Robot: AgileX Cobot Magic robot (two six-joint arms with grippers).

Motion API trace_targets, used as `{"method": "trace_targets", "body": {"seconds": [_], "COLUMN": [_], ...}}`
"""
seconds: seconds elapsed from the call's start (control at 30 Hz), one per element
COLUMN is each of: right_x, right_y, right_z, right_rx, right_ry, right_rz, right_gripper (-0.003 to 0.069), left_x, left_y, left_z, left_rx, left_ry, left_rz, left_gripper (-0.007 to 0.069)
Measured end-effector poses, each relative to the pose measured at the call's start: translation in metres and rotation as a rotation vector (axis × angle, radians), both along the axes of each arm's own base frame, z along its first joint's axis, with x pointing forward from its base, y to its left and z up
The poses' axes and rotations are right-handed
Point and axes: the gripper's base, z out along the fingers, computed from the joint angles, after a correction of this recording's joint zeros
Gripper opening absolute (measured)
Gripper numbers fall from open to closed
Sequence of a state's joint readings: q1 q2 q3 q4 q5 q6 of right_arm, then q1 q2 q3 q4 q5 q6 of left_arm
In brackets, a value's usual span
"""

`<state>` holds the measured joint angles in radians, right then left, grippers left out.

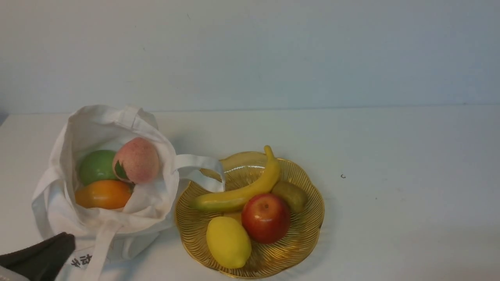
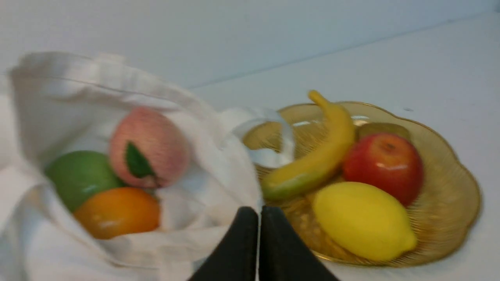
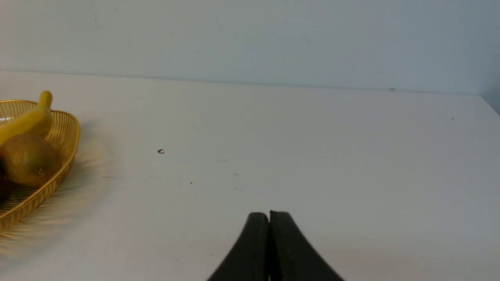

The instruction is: Take the fruit out of the cloth bag on the white table and place them on a plate.

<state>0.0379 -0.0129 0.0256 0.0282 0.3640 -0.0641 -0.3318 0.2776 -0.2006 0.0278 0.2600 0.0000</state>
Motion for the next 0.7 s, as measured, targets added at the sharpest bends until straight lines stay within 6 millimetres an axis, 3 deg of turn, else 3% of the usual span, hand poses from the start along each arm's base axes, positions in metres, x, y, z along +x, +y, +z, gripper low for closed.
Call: {"method": "trace_targets", "body": {"seconds": [0.37,0.7], "right_x": [0.000,0.000], "right_y": [0.000,0.000], "right_z": [0.000,0.000], "right_rx": [0.000,0.000], "right_ry": [0.000,0.000], "right_rz": [0.000,0.000], "right_gripper": [-0.0015,-0.0015], "left_x": [-0.015,-0.020], "left_y": [0.023,0.024], "left_z": [-0.060,-0.066], "left_rx": [-0.011,-0.015], "left_ry": [0.005,0.025], "left_rz": [0.290,0.305], "left_gripper": [-0.0007,-0.0007]}}
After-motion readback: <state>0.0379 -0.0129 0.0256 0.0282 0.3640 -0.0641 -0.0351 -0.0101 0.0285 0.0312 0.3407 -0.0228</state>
